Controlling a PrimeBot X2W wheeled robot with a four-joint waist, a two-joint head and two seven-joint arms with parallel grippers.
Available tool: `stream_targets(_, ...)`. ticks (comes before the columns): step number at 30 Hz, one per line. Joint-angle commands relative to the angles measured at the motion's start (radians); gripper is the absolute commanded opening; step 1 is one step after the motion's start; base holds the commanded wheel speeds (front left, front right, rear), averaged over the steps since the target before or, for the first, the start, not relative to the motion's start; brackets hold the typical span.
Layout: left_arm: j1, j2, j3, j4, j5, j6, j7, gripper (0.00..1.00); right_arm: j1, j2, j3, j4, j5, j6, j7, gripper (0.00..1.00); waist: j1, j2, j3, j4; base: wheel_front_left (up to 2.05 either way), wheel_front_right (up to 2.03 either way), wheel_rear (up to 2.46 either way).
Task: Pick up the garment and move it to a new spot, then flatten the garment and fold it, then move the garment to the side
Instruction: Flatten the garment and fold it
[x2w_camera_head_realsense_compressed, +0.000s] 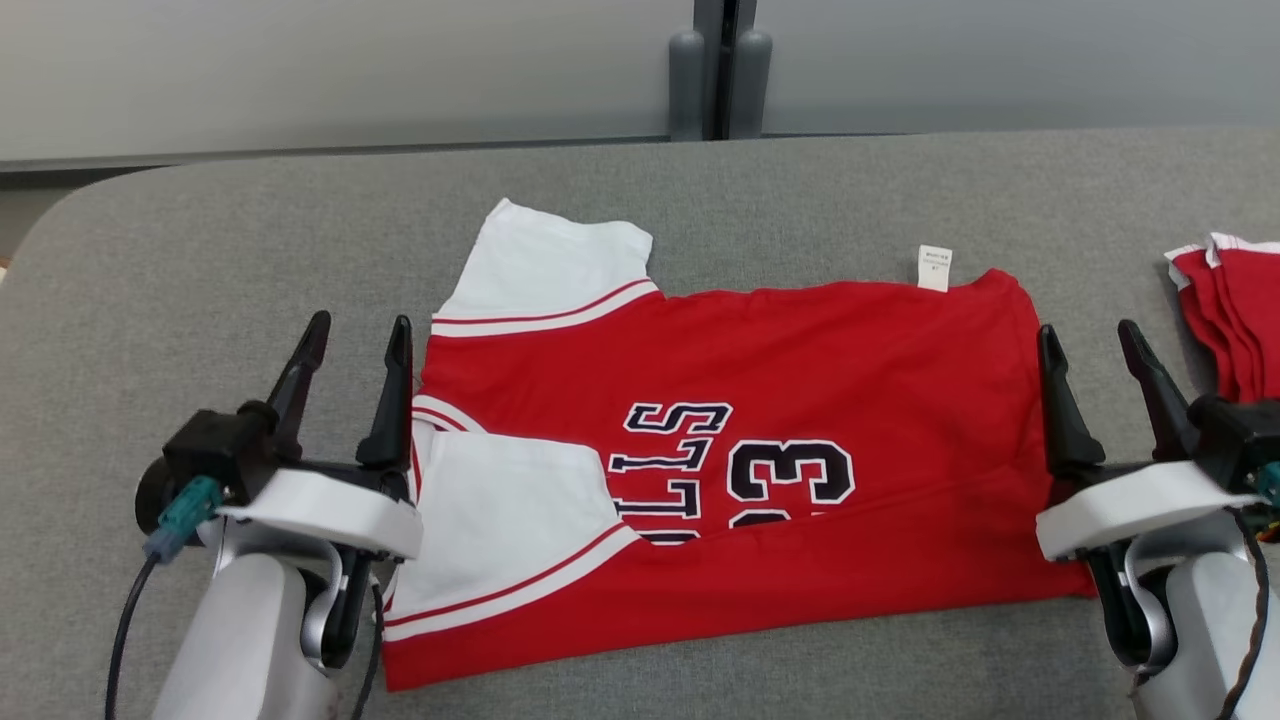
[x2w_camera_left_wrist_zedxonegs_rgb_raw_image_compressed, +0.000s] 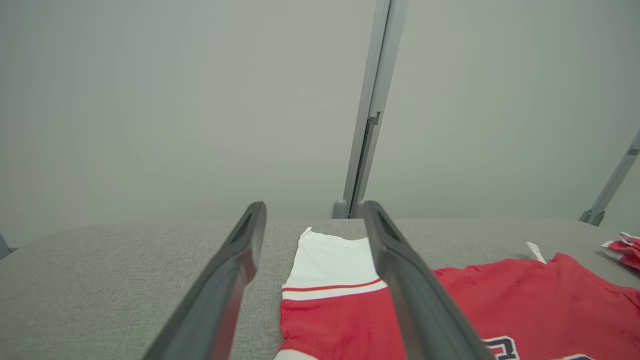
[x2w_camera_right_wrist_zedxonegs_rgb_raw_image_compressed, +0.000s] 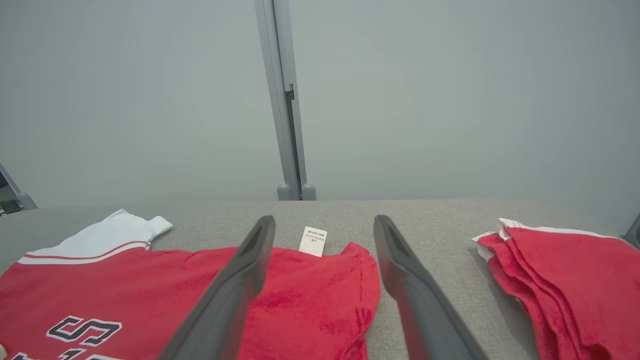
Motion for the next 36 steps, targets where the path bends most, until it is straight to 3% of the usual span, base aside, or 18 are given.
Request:
stream_targets(1, -0.019, 0.012, 0.001, 0.009, 0.001, -0.001, 0.001, 1.0, -0.011, -0.001, 0.001, -0.003, -0.008, -0.002, -0.007, 1.0, 0.0, -0.0001, 0.045, -0.022, 0.0, 0.0, 0.0)
stream_targets(6, -0.194, 0.074, -0.057, 0.141, 0.003, -0.011, 0.076, 1.0, -0.097, 0.002, 0.034, -0.022, -0.025, -0.002, 0.0, 1.0, 0.0, -0.0001, 0.147, -0.054, 0.0, 0.0, 0.0)
stream_targets(9, -0.3, 0.14, -0.153, 0.206, 0.01, -0.01, 0.156, 1.0, -0.15, 0.005, 0.058, -0.022, -0.032, -0.002, 0.004, 1.0, 0.0, -0.0001, 0.198, -0.083, 0.0, 0.0, 0.0)
stream_targets(24, -0.737, 0.488, -0.552, 0.287, -0.268, -0.01, 0.478, 1.0, -0.36, 0.074, 0.159, 0.028, -0.031, -0.002, -0.041, 1.0, 0.0, -0.0001, 0.37, -0.239, 0.0, 0.0, 0.0)
stream_targets(30, -0.804, 0.561, -0.671, 0.294, -0.352, -0.01, 0.551, 1.0, -0.371, 0.089, 0.162, 0.065, -0.017, -0.002, -0.068, 1.0, 0.0, -0.0001, 0.384, -0.265, 0.0, 0.0, 0.0)
stream_targets(36, -0.832, 0.593, -0.748, 0.318, -0.412, -0.01, 0.563, 1.0, -0.354, 0.102, 0.167, 0.09, -0.006, -0.002, -0.087, 1.0, 0.0, -0.0001, 0.392, -0.284, 0.0, 0.0, 0.0)
